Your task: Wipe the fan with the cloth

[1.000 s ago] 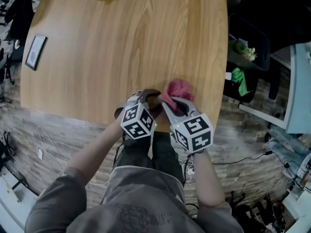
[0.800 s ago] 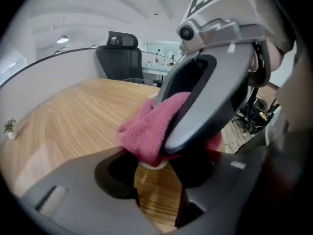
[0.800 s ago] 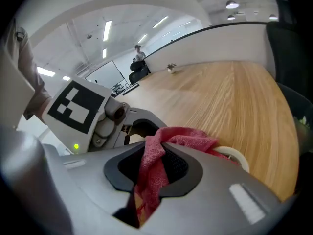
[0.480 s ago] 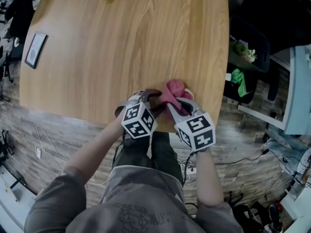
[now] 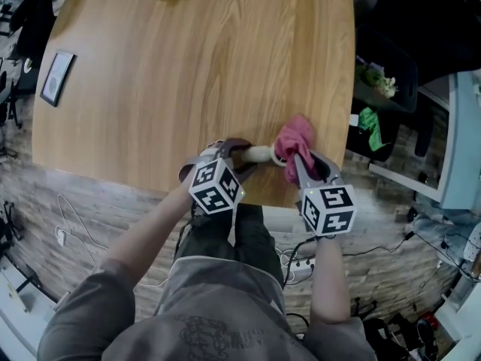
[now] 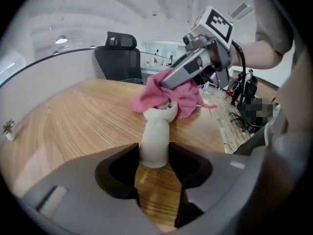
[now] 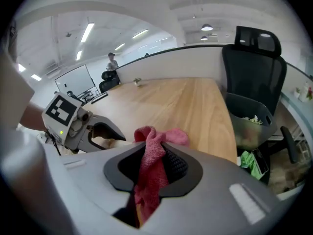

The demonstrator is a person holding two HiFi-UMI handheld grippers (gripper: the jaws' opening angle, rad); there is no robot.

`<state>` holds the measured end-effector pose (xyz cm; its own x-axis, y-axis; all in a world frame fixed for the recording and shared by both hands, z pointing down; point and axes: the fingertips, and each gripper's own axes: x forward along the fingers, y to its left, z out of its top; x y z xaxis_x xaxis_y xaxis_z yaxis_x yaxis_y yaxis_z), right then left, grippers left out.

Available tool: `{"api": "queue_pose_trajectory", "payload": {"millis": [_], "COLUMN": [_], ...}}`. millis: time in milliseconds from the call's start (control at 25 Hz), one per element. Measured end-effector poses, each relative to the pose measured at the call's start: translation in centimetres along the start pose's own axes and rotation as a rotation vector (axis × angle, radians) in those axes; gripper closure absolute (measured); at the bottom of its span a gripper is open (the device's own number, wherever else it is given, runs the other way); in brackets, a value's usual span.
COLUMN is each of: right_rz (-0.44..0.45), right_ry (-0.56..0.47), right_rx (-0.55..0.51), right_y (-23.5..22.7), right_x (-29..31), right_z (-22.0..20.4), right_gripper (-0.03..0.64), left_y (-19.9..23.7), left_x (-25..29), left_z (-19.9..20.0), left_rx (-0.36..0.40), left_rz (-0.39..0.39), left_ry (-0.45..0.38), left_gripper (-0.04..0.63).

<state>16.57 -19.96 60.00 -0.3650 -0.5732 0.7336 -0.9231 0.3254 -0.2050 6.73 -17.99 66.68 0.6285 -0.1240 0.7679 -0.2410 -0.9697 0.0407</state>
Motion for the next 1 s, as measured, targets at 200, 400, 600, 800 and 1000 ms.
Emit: {"api": "queue_pose_trajectory", "payload": {"millis": [200,400,600,800,1000], "right_rz": [0.104,0.308,0.209,0.02,-0.189], "right_ry": [-0.001,0.074,0.037,0.039,0.037], "right_rx": [0.0,0.017,0.008,-0.051,-0.042], "right_y": [5.2,10.0,7.1,2.3,-3.0], "right_x": [2.5,4.4,3.3,0.9,-0.9], "right_z": [0.4,-0.7,-0.2,-0.3,-0.2], "right_gripper": [0.543,0.543,0.543,0.541,0.543], "left_y": [0.0,0.0,0.1,0.1,0.1], "left_x": [0.1,0.2,0.4,0.3,0.3], "left_z": [0.0,0.1,0.3,0.2,0.2], "left_rx": [0.0,-0.006,-0.014,-0.013,-0.018], "left_rz": [-0.002,0.009,0.009,0.006,0.004], "left_ry": [-0.006,-0.016,-0.022,-0.031,-0.033], "left_gripper": [0.402,0.402,0.402,0.402,0.402]}}
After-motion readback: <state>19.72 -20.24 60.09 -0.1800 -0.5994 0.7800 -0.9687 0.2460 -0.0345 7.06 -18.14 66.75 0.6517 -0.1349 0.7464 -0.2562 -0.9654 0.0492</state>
